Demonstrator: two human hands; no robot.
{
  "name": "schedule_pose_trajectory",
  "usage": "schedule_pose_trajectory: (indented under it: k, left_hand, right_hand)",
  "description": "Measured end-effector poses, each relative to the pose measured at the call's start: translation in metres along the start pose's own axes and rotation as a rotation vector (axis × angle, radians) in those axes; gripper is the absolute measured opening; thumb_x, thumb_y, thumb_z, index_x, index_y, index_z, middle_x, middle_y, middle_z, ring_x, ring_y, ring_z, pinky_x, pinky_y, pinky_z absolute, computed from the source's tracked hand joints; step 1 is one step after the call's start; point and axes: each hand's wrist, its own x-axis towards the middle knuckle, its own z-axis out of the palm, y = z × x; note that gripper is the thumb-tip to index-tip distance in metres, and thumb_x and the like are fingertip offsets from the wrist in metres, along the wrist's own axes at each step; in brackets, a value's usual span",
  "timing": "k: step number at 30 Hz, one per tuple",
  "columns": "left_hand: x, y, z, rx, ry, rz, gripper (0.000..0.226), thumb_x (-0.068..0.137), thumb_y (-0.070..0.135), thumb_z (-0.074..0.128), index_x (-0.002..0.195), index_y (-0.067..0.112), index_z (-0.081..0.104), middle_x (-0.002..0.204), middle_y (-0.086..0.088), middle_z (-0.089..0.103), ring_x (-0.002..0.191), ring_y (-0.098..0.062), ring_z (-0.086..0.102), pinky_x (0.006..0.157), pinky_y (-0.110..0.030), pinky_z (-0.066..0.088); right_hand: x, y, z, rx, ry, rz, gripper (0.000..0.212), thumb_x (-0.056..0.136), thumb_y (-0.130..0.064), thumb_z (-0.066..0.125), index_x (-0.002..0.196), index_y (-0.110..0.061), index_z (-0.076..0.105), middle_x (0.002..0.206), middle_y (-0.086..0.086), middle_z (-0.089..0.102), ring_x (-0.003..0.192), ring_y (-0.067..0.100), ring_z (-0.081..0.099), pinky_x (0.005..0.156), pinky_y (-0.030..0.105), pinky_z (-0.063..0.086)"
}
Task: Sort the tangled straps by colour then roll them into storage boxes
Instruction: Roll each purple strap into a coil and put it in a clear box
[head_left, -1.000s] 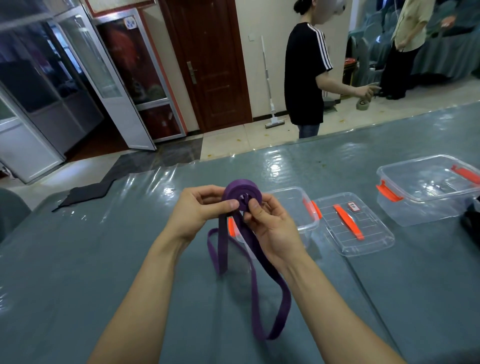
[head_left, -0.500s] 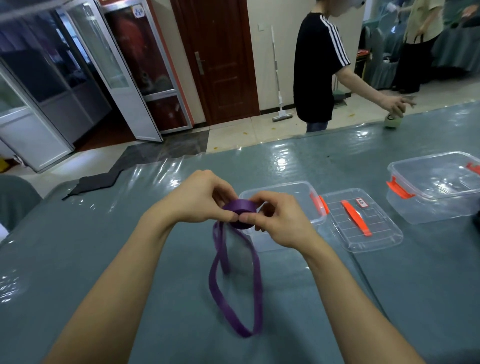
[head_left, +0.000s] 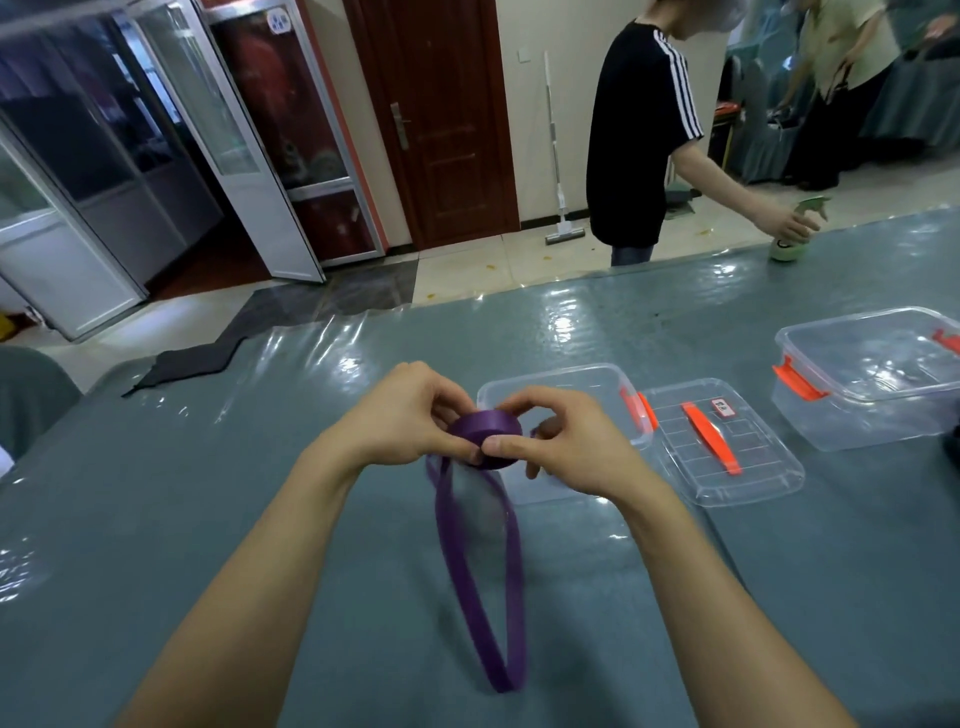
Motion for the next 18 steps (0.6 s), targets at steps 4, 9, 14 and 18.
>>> schedule_pose_trajectory:
  k: [4, 9, 14, 18]
  left_hand:
    - [0.005, 0.014, -0.004, 0.263, -0.022, 0.016, 0.035, 0.069, 0.025, 0.103, 0.098, 0.027, 0.082, 0.085, 0.012, 0.084, 0.078, 0.001, 0.078, 0.084, -0.038, 0.066]
    - [0.008, 0.025, -0.007, 0.448, -0.038, 0.033, 0.058, 0.070, 0.036, 0.101, 0.114, 0.035, 0.063, 0.085, 0.016, 0.081, 0.078, 0.004, 0.072, 0.083, -0.041, 0.063]
    - [0.004, 0.016, -0.014, 0.197, 0.026, 0.088, 0.054, 0.071, 0.029, 0.103, 0.115, 0.033, 0.073, 0.092, 0.013, 0.083, 0.091, 0.000, 0.077, 0.090, -0.030, 0.063]
    - [-0.006, -0.002, -0.014, -0.178, 0.078, 0.112, 0.042, 0.074, 0.019, 0.101, 0.112, 0.017, 0.083, 0.105, -0.002, 0.085, 0.103, -0.020, 0.082, 0.099, -0.038, 0.064]
  right_hand:
    - [0.001, -0.001, 0.009, -0.166, 0.033, -0.067, 0.024, 0.087, -0.037, 0.090, 0.092, -0.026, 0.069, 0.075, -0.018, 0.073, 0.059, 0.011, 0.072, 0.060, 0.036, 0.056]
    - [0.001, -0.004, 0.012, -0.276, -0.034, -0.091, 0.035, 0.086, -0.050, 0.088, 0.108, -0.032, 0.069, 0.092, -0.014, 0.075, 0.072, 0.011, 0.073, 0.077, 0.045, 0.062]
    - [-0.001, -0.006, 0.006, 0.005, 0.097, -0.085, 0.024, 0.083, -0.030, 0.094, 0.098, -0.019, 0.079, 0.073, 0.004, 0.076, 0.065, 0.024, 0.076, 0.070, 0.048, 0.063]
    - [0.002, -0.020, -0.013, 0.348, 0.126, -0.070, 0.018, 0.085, -0.018, 0.092, 0.100, -0.020, 0.083, 0.083, 0.014, 0.081, 0.070, 0.035, 0.080, 0.070, 0.042, 0.066]
